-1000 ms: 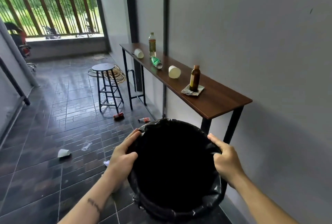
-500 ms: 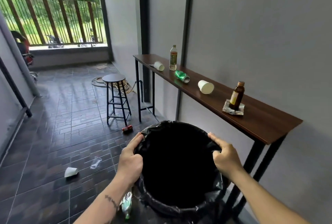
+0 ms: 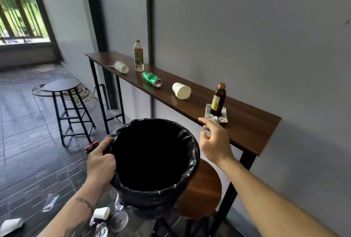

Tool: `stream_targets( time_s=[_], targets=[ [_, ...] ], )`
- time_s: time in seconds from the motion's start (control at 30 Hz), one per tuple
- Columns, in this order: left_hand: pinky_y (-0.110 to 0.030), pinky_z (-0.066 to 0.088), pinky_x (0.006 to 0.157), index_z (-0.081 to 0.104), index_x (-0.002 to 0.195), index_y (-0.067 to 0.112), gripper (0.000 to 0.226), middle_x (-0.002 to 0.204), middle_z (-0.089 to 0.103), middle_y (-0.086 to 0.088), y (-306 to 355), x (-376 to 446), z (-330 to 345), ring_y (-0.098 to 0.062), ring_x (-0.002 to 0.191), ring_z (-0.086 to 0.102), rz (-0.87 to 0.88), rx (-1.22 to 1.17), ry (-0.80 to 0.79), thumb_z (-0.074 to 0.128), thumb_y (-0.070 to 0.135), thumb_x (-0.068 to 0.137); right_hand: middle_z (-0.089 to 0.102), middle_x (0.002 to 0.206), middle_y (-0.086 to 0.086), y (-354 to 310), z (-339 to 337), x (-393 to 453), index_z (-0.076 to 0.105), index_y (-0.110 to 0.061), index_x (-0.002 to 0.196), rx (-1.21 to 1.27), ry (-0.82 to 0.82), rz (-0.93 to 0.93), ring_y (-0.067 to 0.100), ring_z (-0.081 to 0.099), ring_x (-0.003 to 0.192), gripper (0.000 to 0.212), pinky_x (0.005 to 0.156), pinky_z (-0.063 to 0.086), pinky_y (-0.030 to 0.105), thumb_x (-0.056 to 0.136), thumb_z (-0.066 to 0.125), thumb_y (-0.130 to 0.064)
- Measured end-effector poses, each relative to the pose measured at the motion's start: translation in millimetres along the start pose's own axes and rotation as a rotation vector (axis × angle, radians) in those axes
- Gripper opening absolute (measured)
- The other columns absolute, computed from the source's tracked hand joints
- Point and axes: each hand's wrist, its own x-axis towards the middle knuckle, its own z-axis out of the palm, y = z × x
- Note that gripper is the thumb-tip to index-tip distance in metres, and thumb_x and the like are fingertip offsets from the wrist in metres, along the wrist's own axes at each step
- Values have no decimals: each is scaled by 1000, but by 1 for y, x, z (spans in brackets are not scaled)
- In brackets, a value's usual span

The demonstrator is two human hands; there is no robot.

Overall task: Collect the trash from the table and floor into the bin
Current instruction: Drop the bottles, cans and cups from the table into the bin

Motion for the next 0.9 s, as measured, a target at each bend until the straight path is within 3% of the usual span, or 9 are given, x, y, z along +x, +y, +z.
stream_targets(
  time_s=[0.1, 0.2, 0.3, 0.4, 0.47, 0.53, 0.63, 0.73, 0.9],
  targets=[
    [-42, 42, 56, 67, 126, 38, 82, 72, 67, -10, -5, 24, 12, -24, 54, 49, -3, 31, 50, 41, 1, 58, 61, 125, -2, 19, -11, 32, 61, -12, 126, 55, 288, -12, 9, 58, 110, 50, 89, 54, 30, 77, 52, -12],
    [-30, 39, 51, 65, 126, 41, 81, 63, 63, -5, -7, 42, 25, -19, 49, 44, -23, 49, 90, 42, -4, 63, 57, 128, -1, 45, -21, 67, 53, -9, 134, 56, 398, 117, 11, 53, 114, 62, 94, 38, 12, 73, 57, -20],
    [-19, 34, 42, 61, 130, 42, 83, 75, 66, -6, -9, 55, 45, -17, 47, 42, 8, 72, 112, 40, -9, 68, 44, 150, 8, 75, -22, 100, 36, -11, 148, 93, 301, 323, 22, 43, 136, 77, 108, 35, 29, 79, 67, -26],
    [-18, 35, 40, 64, 132, 32, 81, 80, 66, -11, -11, 68, 60, -17, 51, 42, -12, 30, 92, 39, -13, 70, 40, 154, 9, 95, -15, 124, 29, -15, 151, 75, 231, 432, 27, 43, 138, 92, 110, 41, 47, 75, 75, -36],
    [-20, 40, 45, 66, 132, 28, 81, 86, 69, -12, -11, 76, 69, -21, 55, 47, -18, 32, 84, 39, -12, 68, 47, 147, 6, 99, -10, 137, 37, -19, 146, 28, 212, 483, 28, 51, 131, 85, 105, 45, 50, 74, 77, -41],
    [-20, 37, 44, 66, 131, 30, 81, 77, 66, -11, -10, 83, 76, -21, 55, 45, -15, 31, 48, 38, -14, 69, 58, 130, 3, 100, -6, 150, 51, -25, 127, -28, 211, 510, 26, 62, 115, 65, 98, 49, 52, 71, 76, -46],
    [-28, 43, 50, 67, 128, 37, 84, 78, 71, -9, -10, 97, 82, -23, 54, 48, -29, 44, 34, 40, -7, 62, 64, 115, 2, 100, 3, 165, 56, -27, 114, -133, 194, 577, 25, 66, 102, 54, 96, 49, 51, 69, 71, -54],
    [-40, 47, 62, 67, 126, 42, 87, 91, 77, -9, -16, 111, 81, -26, 58, 55, -34, 28, 36, 40, 2, 53, 63, 117, 6, 101, 11, 173, 53, -24, 120, -243, 218, 628, 28, 64, 106, 54, 95, 50, 50, 72, 68, -45],
    [-34, 45, 61, 65, 132, 33, 85, 88, 73, -3, -13, 132, 82, -23, 58, 52, -11, 58, -33, 38, -4, 60, 63, 115, 7, 93, 13, 169, 54, -21, 118, -237, 302, 613, 30, 62, 107, 41, 89, 54, 42, 79, 66, -20]
  ],
)
